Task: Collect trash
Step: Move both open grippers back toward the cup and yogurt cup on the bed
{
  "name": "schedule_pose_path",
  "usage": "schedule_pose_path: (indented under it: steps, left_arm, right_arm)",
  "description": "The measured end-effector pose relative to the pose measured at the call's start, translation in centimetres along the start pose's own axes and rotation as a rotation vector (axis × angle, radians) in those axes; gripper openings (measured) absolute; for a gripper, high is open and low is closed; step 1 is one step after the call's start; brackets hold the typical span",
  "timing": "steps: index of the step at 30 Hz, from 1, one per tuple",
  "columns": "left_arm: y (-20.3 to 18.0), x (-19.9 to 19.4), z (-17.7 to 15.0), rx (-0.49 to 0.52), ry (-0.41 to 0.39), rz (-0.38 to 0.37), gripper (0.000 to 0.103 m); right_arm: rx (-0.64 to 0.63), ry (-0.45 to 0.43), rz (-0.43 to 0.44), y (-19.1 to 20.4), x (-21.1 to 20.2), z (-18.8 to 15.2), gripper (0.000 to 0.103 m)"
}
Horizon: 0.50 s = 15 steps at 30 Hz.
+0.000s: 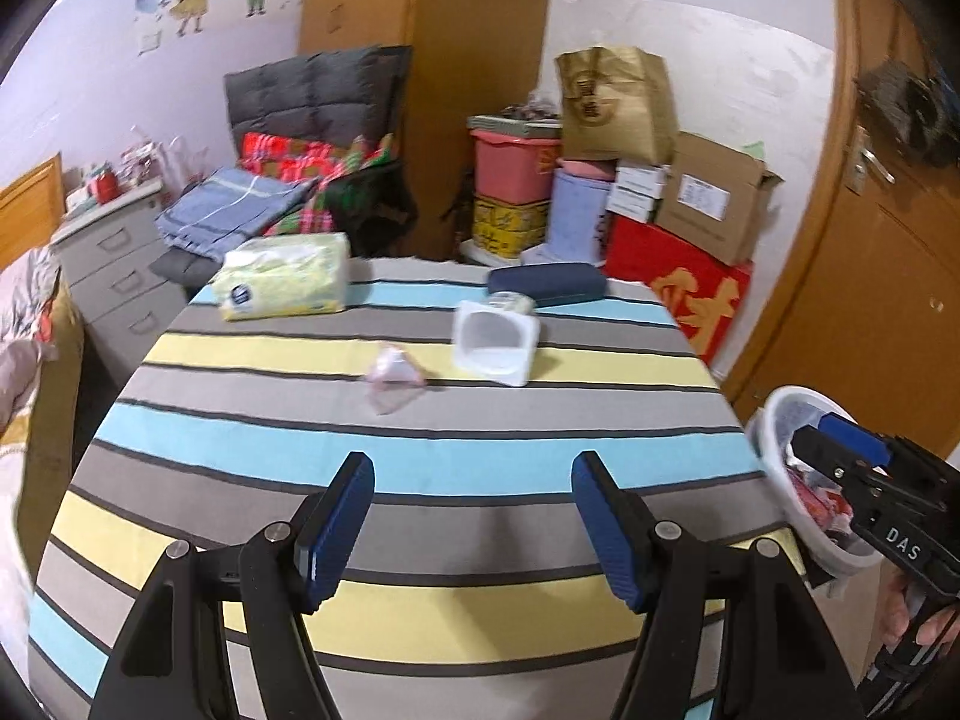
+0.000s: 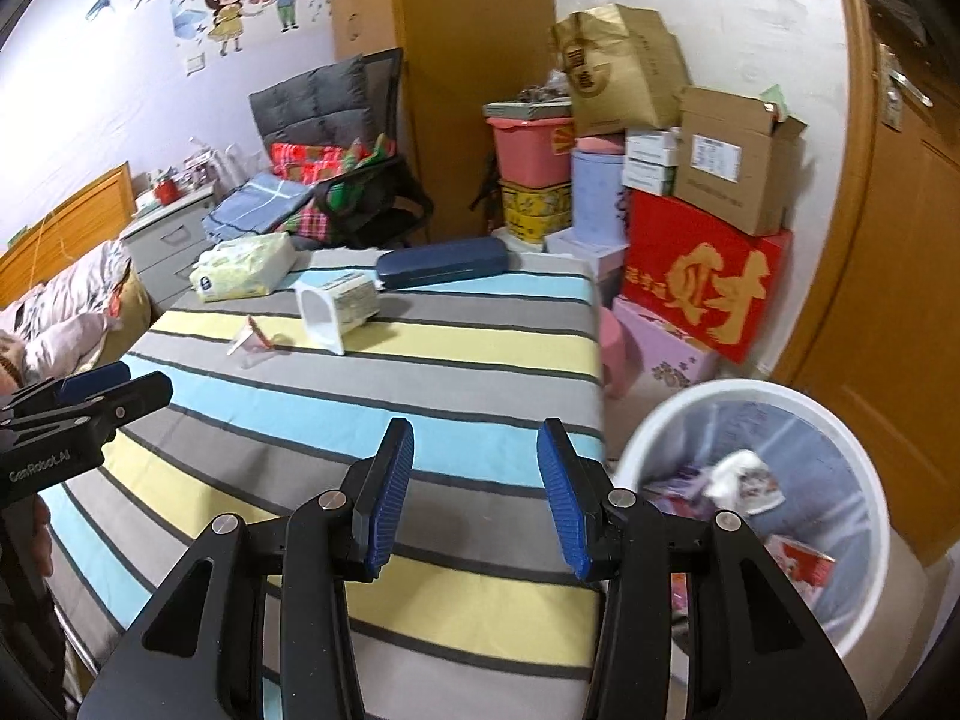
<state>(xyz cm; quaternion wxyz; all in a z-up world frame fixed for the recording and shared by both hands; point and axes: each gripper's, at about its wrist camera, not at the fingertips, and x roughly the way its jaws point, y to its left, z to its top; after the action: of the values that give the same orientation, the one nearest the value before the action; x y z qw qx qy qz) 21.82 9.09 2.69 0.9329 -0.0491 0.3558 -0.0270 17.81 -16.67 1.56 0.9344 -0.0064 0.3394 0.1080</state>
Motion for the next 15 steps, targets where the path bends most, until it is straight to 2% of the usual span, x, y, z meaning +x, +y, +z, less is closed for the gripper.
schedule_pose_path:
  steps: [7,15]
  left_arm:
    - [3.2,2.6,0.7,-0.03,0.036,0.037,0.068]
    - [4.8,6.9,2.4,0.002,0.07,0.043,0.068]
  right_arm:
    - [-0.02,0.028,0.038,1.7,2.7,0.8,0.045]
    - [-0.04,0.062,0.083,3.4,6.5,1.9,0.045]
